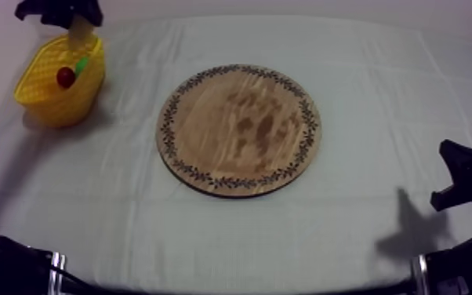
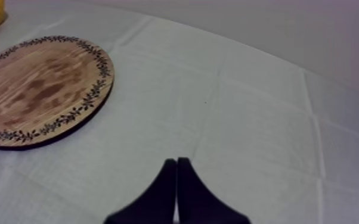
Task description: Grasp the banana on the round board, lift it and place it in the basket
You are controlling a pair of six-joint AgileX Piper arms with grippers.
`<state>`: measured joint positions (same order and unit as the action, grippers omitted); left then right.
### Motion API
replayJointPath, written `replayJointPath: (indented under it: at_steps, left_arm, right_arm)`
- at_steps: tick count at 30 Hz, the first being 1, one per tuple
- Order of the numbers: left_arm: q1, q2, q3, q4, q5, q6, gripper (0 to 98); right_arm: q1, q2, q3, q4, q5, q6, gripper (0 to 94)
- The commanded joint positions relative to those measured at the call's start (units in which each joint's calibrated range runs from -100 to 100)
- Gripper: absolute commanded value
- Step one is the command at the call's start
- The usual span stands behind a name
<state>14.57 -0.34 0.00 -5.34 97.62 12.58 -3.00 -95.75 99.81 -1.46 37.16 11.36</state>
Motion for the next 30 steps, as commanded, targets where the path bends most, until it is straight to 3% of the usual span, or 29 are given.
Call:
replayJointPath:
  at_steps: [1,11,13,17,21,26,30]
  left_arm:
    - [-4.6,0.9,-0.7,-0.35,0.0,-2.5,28.3]
    - [-12.2,9.3,-7.0,-1.39,0.2,-7.7,34.2]
    - [-12.9,10.5,-7.5,-1.31,-0.1,-8.3,40.6]
    - [-13.4,11.2,-6.8,-1.25,-0.7,-8.6,65.5]
    - [-13.5,9.9,-5.0,-1.04,-1.1,-8.1,77.9]
    - [-12.9,4.1,-0.9,-0.39,-1.8,-7.1,81.1]
    - [-10.9,-4.0,3.9,-0.5,-4.0,-5.7,75.4]
  right_arm:
    - [0.0,0.0,0.0,0.0,0.0,0.0,0.4]
    - [0.0,0.0,0.0,0.0,0.0,0.0,0.4]
    - [0.0,0.0,0.0,0.0,0.0,0.0,0.4]
    - [0.0,0.0,0.0,0.0,0.0,0.0,0.4]
    - [0.0,0.0,0.0,0.0,0.0,0.0,0.4]
    - [0.0,0.0,0.0,0.0,0.0,0.0,0.4]
    - [0.0,0.0,0.0,0.0,0.0,0.0,0.4]
